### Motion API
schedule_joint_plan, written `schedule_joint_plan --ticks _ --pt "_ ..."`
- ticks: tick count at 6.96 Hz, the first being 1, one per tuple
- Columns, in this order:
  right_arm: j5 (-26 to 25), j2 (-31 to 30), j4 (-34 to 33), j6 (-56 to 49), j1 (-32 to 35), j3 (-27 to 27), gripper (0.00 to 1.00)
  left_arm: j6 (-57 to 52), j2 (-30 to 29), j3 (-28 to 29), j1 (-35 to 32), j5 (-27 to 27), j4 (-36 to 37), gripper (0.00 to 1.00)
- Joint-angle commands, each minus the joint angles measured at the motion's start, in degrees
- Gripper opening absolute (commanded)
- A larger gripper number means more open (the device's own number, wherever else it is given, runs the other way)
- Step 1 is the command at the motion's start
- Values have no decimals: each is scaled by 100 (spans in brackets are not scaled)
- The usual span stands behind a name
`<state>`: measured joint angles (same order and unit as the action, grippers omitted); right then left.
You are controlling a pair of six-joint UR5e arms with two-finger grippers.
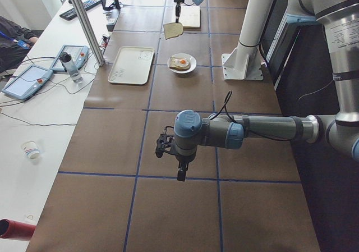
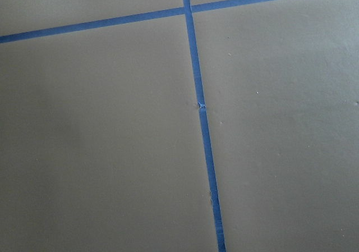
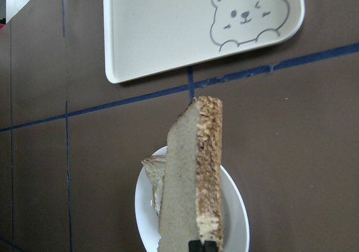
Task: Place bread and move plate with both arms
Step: 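Lift the bread slice with the right gripper and carry it over the plate, then lower the bread onto the egg toast and open the right gripper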
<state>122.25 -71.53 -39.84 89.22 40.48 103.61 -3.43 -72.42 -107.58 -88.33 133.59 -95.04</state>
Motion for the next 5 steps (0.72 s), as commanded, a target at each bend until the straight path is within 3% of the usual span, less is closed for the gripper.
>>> schedule_joint_plan --ticks 1,3,5 --pt "-1312 427 2 157 -924 -121 0 0 0 0 0 0 3 100" --pt "-1694 902 20 131 -1146 -621 0 0 0 0 0 0 3 100" --pt "-1907 860 46 131 -1376 -676 0 0 0 9 0 0 3 100"
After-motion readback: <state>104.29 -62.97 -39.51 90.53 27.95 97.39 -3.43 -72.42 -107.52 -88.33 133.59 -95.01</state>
